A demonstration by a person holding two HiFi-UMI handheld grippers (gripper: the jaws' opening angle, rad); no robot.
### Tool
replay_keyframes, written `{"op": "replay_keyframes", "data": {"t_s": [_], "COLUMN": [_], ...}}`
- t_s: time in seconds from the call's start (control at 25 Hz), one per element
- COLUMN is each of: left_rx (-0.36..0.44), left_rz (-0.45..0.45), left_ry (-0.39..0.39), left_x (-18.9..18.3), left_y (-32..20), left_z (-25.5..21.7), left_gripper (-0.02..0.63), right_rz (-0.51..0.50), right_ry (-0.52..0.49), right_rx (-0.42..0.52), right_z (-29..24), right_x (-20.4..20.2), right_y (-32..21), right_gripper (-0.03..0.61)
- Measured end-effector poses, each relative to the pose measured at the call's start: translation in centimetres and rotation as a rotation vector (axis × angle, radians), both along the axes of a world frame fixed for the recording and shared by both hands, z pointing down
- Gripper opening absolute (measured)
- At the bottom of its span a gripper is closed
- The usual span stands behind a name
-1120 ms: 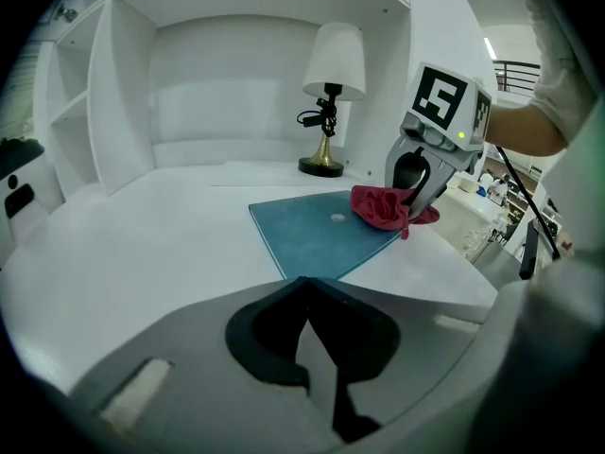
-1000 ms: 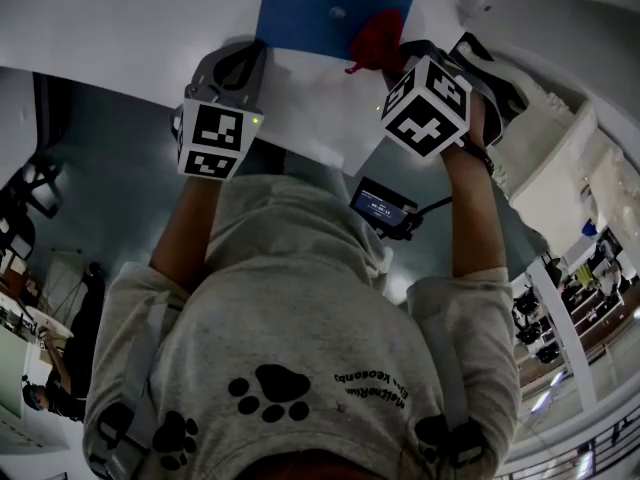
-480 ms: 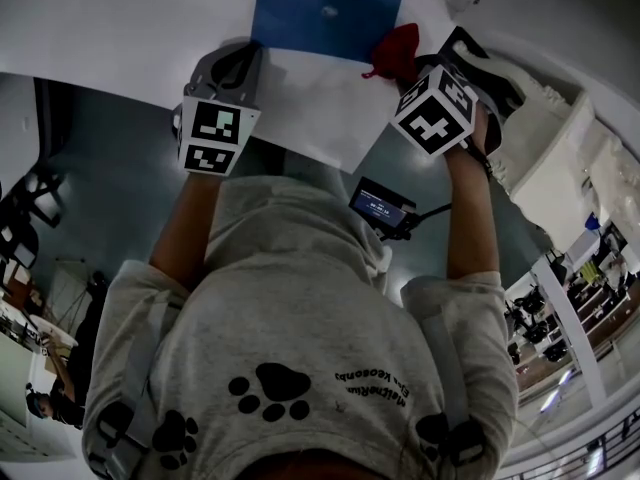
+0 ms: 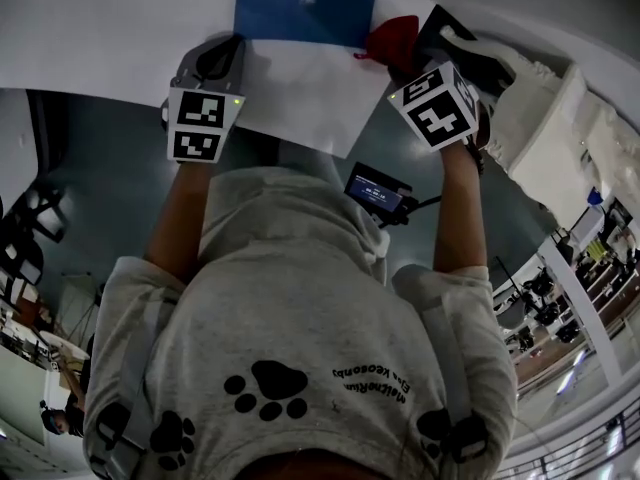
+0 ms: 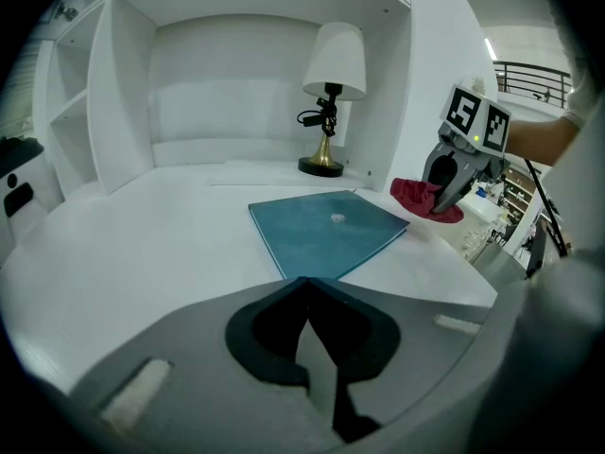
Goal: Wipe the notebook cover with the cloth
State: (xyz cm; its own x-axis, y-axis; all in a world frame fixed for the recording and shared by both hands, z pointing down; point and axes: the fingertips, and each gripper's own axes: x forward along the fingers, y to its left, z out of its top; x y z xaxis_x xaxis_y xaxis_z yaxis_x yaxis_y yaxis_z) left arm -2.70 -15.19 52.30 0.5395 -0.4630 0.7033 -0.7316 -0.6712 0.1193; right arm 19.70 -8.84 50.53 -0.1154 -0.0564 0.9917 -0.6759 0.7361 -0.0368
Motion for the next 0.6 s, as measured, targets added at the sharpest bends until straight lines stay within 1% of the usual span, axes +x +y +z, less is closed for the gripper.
{"op": "replay_keyframes", "data": {"t_s": [0.4, 0.52, 0.6], "left_rx": [-0.021, -0.047, -0.065], "left_rz": [0.013, 0.010, -0.002], "left_ry": [0.005, 0.017, 0.029], "left_x": [0.1, 0.1, -0.2], "left_y": [0.2, 0.4, 0.5], "left_z": [0.1, -0.1, -0.6], "left_gripper": [-0.001, -0.002, -0.001], "right_rz": [0.143, 0.194, 0.230], "right_ry": [-0.092, -0.117, -0.148], "right_rx": [0.183, 0.243, 0.294], "right_z": [-4.3, -5.6, -6.9], "right_x": [-1.0, -1.4, -2.4], "right_y": [-0.9, -1.1, -1.5], "right_gripper": [0.081, 0.081, 0.081]}}
